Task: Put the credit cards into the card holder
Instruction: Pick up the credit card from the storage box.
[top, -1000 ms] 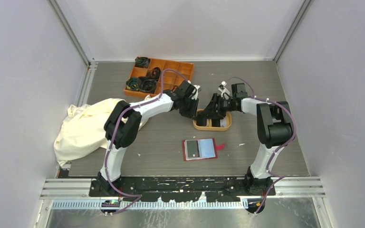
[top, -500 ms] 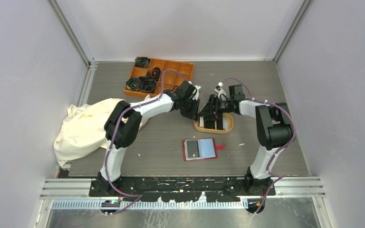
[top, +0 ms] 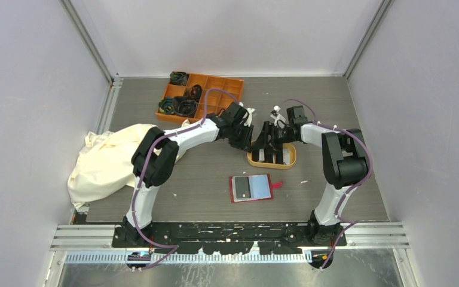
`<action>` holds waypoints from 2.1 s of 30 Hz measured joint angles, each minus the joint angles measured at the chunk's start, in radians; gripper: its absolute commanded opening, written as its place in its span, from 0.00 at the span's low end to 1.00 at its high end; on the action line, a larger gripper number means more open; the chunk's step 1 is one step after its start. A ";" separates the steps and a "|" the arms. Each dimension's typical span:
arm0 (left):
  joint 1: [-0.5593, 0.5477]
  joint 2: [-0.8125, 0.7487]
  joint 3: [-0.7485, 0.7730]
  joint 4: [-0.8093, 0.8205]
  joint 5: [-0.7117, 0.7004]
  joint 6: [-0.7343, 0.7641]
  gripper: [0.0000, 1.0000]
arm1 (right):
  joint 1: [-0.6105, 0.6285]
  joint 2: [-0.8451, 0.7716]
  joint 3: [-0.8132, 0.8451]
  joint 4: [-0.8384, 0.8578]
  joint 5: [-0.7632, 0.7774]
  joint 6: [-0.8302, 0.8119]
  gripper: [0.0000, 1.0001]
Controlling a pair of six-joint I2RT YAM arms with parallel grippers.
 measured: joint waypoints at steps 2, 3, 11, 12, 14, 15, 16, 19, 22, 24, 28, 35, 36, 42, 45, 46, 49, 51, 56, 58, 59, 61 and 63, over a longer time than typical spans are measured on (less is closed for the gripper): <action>0.000 0.000 0.000 0.001 0.001 0.000 0.22 | -0.011 0.000 0.000 -0.011 -0.007 -0.003 0.63; 0.000 0.000 0.000 0.001 0.002 0.000 0.23 | -0.015 0.000 0.000 -0.014 -0.010 -0.003 0.62; 0.000 0.000 0.000 0.002 0.002 0.001 0.24 | -0.029 0.008 0.003 -0.024 -0.047 0.000 0.61; 0.000 -0.002 0.000 0.001 0.002 0.001 0.24 | -0.029 0.008 0.003 -0.025 -0.047 -0.001 0.61; 0.000 -0.008 -0.002 0.001 0.002 0.004 0.25 | -0.030 0.008 0.004 -0.026 -0.047 -0.001 0.59; 0.000 -0.013 -0.003 0.001 0.002 0.005 0.25 | -0.032 0.008 0.004 -0.028 -0.047 -0.001 0.59; 0.000 -0.022 -0.006 0.001 0.002 0.008 0.26 | -0.037 0.008 0.004 -0.030 -0.047 -0.001 0.59; 0.002 -0.068 -0.023 0.002 0.001 0.020 0.27 | -0.051 0.008 0.004 -0.037 -0.049 -0.002 0.57; 0.008 -0.123 -0.039 0.000 -0.006 0.036 0.27 | -0.072 0.008 0.004 -0.047 -0.052 -0.002 0.56; 0.012 -0.153 -0.041 0.000 -0.010 0.051 0.28 | -0.086 0.008 0.004 -0.052 -0.056 -0.003 0.56; 0.023 -0.191 -0.041 -0.001 -0.018 0.073 0.28 | -0.109 0.008 0.004 -0.064 -0.069 -0.003 0.55; 0.042 -0.200 -0.041 -0.004 -0.026 0.093 0.29 | -0.133 0.008 0.004 -0.081 -0.079 -0.011 0.50; 0.042 -0.200 -0.041 -0.004 -0.026 0.098 0.29 | -0.134 0.008 0.004 -0.082 -0.080 -0.012 0.49; 0.043 -0.200 -0.041 -0.006 -0.026 0.106 0.29 | -0.169 0.008 0.004 -0.094 -0.083 -0.020 0.44; 0.043 -0.200 -0.041 -0.007 -0.026 0.106 0.29 | -0.184 0.008 0.004 -0.101 -0.082 -0.025 0.38; 0.043 -0.200 -0.041 -0.007 -0.026 0.106 0.29 | -0.188 0.008 0.004 -0.105 -0.082 -0.028 0.33; 0.043 -0.200 -0.041 -0.008 -0.025 0.107 0.29 | -0.197 0.008 0.004 -0.117 -0.080 -0.034 0.16; 0.043 -0.200 -0.041 -0.008 -0.025 0.107 0.29 | -0.201 0.008 0.004 -0.125 -0.074 -0.040 0.05; 0.043 -0.200 -0.041 -0.010 -0.006 0.111 0.31 | -0.213 0.004 0.005 -0.148 -0.048 -0.061 0.01; 0.043 -0.202 -0.041 -0.010 0.010 0.114 0.33 | -0.217 -0.009 0.005 -0.166 -0.031 -0.083 0.01; 0.043 -0.204 -0.042 -0.010 0.022 0.117 0.35 | -0.220 -0.021 0.006 -0.179 -0.024 -0.098 0.01; 0.043 -0.216 -0.047 -0.008 0.048 0.126 0.40 | -0.230 -0.053 0.014 -0.211 -0.013 -0.133 0.01; 0.043 -0.242 -0.063 -0.001 0.075 0.134 0.43 | -0.246 -0.093 0.026 -0.239 -0.013 -0.168 0.01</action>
